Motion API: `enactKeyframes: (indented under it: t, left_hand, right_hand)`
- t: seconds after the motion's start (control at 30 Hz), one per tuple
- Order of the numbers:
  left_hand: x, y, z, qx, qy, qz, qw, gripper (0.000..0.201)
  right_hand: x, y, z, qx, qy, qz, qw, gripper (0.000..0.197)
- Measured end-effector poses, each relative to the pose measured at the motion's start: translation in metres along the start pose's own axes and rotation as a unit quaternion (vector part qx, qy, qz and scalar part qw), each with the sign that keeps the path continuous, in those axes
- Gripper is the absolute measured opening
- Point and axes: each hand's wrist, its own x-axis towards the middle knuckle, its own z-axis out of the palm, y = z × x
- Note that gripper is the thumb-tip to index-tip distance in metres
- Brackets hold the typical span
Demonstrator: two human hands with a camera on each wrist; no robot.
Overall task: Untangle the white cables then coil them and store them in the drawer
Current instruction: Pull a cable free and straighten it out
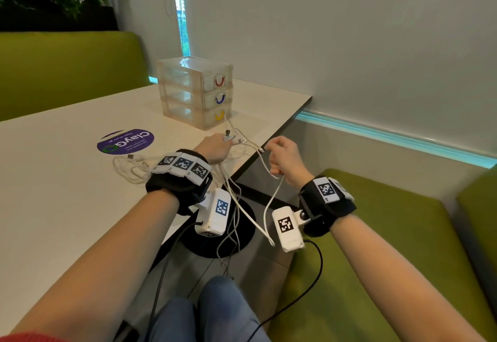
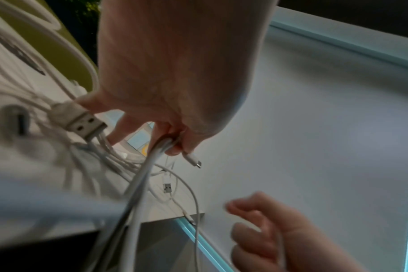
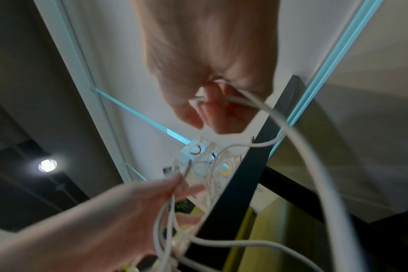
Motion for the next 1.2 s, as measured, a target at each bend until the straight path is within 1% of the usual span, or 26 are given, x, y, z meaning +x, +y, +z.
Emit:
enactKeyframes:
  t: [0.03,0.1,0.17,0.2,0.27,0.3,0.33,0.37,0.4,0.47,0.5,0.57,0.63,0.7,0.77,0.83,0.9,0.93,0.97,1.0,1.03,1.07,1.1,1.13,1.17,1.2]
  left_hand:
    - [-0.002,0.003,0.001,0.003,0.001,-0.002,1.000,0.042]
    - [-0.006,0.008,0.002,0.011,0.010,-0.010,1.000,0.041]
    - [-0.005,0.010,0.003,0.027,0.005,-0.005,1.000,0.041]
    - [-0.005,0.011,0.004,0.034,0.000,-0.007,0.999,0.040]
    - [-0.004,0.011,0.004,0.057,-0.013,-0.013,0.998,0.040]
    - [-0.004,0.011,0.004,0.059,-0.014,-0.018,0.998,0.041]
    - [-0.005,0.012,0.004,0.049,-0.014,-0.025,0.998,0.041]
    - [-0.004,0.011,0.005,0.053,-0.017,-0.029,0.998,0.042]
    - [-0.004,0.011,0.004,0.064,-0.018,-0.024,0.997,0.041]
    - [-0.002,0.009,0.003,0.087,-0.017,-0.026,0.996,0.041]
    - [0.000,0.008,0.002,0.100,-0.017,-0.029,0.994,0.041]
    - [0.002,0.004,0.002,0.130,-0.027,-0.042,0.990,0.041]
    - [0.005,-0.001,0.002,0.151,-0.019,-0.051,0.987,0.040]
    - [0.003,-0.002,0.001,0.137,-0.006,-0.058,0.989,0.039]
    - [0.003,-0.003,0.001,0.142,0.005,-0.051,0.988,0.039]
    - [0.006,-0.003,0.002,0.164,-0.001,-0.039,0.986,0.039]
    - [0.010,-0.005,0.005,0.155,0.018,-0.046,0.987,0.038]
    - [0.013,-0.006,0.005,0.153,0.030,-0.053,0.986,0.037]
    - [0.010,-0.004,0.006,0.144,0.047,-0.069,0.986,0.037]
    - [0.009,0.000,0.006,0.164,0.057,-0.075,0.982,0.037]
    - [0.008,0.004,0.007,0.183,0.068,-0.071,0.978,0.037]
    - [0.011,0.008,0.008,0.203,0.083,-0.049,0.974,0.037]
    - [0.010,0.015,0.008,0.188,0.119,-0.014,0.975,0.037]
    - [0.008,0.022,0.007,0.130,0.153,0.015,0.980,0.035]
    - [0.005,0.029,0.004,0.049,0.177,0.044,0.982,0.033]
    - [0.001,0.034,0.002,-0.016,0.195,0.092,0.976,0.031]
  right_hand:
    - [0.001,0.002,0.004,-0.055,0.003,0.014,0.998,0.006]
    - [0.004,0.009,0.010,-0.156,0.003,0.019,0.988,0.024]
    - [0.010,0.016,0.015,-0.227,-0.007,0.007,0.974,0.047]
    - [0.012,0.018,0.018,-0.257,-0.013,0.001,0.966,0.053]
    - [0.015,0.021,0.023,-0.330,-0.018,-0.015,0.944,0.054]
    - [0.018,0.022,0.024,-0.352,-0.008,-0.031,0.935,0.048]
    - [0.019,0.020,0.023,-0.355,0.005,-0.050,0.934,0.039]
    - [0.020,0.018,0.022,-0.343,0.009,-0.072,0.937,0.030]
    - [0.019,0.015,0.021,-0.318,-0.003,-0.081,0.945,0.027]
    - [0.012,0.008,0.016,-0.253,-0.025,-0.088,0.963,0.039]
    - [0.012,0.006,0.013,-0.225,-0.024,-0.098,0.969,0.044]
    - [0.013,-0.001,0.003,-0.189,0.009,-0.116,0.975,0.045]
    - [0.015,-0.011,-0.012,-0.150,0.066,-0.118,0.979,0.036]
    - [0.016,-0.025,-0.029,-0.086,0.111,-0.123,0.982,0.019]
    - [0.010,-0.037,-0.045,-0.032,0.113,-0.144,0.983,0.010]
    - [0.003,-0.042,-0.057,-0.027,0.078,-0.159,0.984,0.021]
    - [-0.003,-0.038,-0.063,-0.044,0.033,-0.139,0.989,0.028]
    - [-0.004,-0.032,-0.065,-0.069,0.019,-0.122,0.990,0.031]
    - [-0.005,-0.026,-0.064,-0.116,0.006,-0.100,0.988,0.033]
    - [-0.006,-0.019,-0.062,-0.175,-0.010,-0.072,0.982,0.034]
    - [-0.009,-0.011,-0.058,-0.237,-0.036,-0.042,0.970,0.034]
    - [-0.011,-0.002,-0.053,-0.292,-0.072,-0.016,0.954,0.034]
    - [-0.013,0.008,-0.047,-0.342,-0.112,0.007,0.933,0.035]
    - [-0.016,0.017,-0.040,-0.388,-0.158,0.028,0.908,0.036]
    - [-0.019,0.025,-0.033,-0.421,-0.204,0.052,0.882,0.038]
    - [-0.022,0.030,-0.028,-0.437,-0.245,0.080,0.862,0.039]
